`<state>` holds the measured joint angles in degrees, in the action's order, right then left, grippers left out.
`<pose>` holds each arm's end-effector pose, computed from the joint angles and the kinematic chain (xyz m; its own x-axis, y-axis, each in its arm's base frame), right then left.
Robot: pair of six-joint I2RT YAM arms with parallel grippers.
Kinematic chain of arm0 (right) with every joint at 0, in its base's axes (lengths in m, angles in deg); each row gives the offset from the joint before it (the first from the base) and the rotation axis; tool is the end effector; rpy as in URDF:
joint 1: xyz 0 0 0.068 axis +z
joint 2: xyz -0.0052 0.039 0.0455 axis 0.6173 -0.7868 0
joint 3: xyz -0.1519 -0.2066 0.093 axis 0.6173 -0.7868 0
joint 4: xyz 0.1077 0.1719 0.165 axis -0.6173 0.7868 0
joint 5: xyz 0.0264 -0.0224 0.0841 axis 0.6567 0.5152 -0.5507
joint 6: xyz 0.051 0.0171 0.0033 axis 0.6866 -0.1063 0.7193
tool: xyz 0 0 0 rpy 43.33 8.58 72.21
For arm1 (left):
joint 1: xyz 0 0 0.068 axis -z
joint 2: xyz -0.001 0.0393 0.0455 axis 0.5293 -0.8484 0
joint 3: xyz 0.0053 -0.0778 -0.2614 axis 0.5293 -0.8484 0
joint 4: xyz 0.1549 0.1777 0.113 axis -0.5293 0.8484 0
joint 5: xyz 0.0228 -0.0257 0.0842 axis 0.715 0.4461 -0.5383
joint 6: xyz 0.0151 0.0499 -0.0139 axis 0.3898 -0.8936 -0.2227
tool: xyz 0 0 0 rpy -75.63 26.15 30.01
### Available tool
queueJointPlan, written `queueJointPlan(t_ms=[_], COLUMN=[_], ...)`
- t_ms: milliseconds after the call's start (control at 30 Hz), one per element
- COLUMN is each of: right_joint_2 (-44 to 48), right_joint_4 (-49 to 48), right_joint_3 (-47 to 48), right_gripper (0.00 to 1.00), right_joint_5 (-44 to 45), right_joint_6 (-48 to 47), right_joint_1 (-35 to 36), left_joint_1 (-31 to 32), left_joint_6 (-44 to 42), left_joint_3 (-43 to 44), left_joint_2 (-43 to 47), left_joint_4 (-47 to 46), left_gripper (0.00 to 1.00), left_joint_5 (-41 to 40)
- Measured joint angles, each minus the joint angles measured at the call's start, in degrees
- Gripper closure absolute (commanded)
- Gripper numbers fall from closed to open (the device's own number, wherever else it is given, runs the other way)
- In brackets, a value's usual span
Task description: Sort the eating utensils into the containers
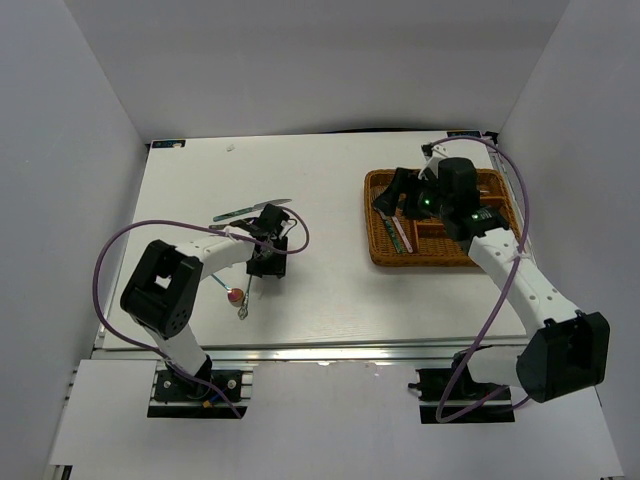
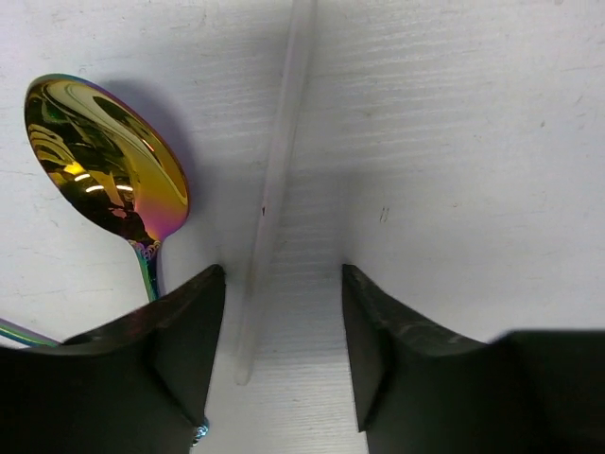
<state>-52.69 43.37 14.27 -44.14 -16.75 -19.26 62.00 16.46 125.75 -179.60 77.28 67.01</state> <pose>0.2760 0.1031 0.3308 -0.5742 0.2098 -0.7914 -0.3148 0.8357 0.4500 0.2705 -0.1510 0.1548 -0.9462 0.0981 -0.3084 0.1006 0.9949 0.0076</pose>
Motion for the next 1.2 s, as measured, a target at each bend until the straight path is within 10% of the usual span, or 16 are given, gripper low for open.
queueJointPlan(t_ms=[467,900,1200], right_joint_2=[6.16,5.07,-1.7], right_joint_4=[-2.36,-9.92,-17.7], right_joint_3=[-3.74,-14.86,-20.61], right_gripper=[0.11,0.13,0.17], right_joint_5=[-4.11,-9.07,-8.41], right_joint_6=[0.74,7.15,14.4], right_joint_1=[-0.11,-4.17,1.44], left_joint_1=[5.05,13.4,15.41], left_joint_6=[4.66,10.58,13.51], left_joint_3=[0.52,2.99,-1.79], left_joint_2=[-2.4,-4.83,0.28], left_joint_4=[-3.5,-9.05,-11.23], left_gripper=[0.99,1.0,1.0], left_joint_5=[-4.48,-11.82,-2.38])
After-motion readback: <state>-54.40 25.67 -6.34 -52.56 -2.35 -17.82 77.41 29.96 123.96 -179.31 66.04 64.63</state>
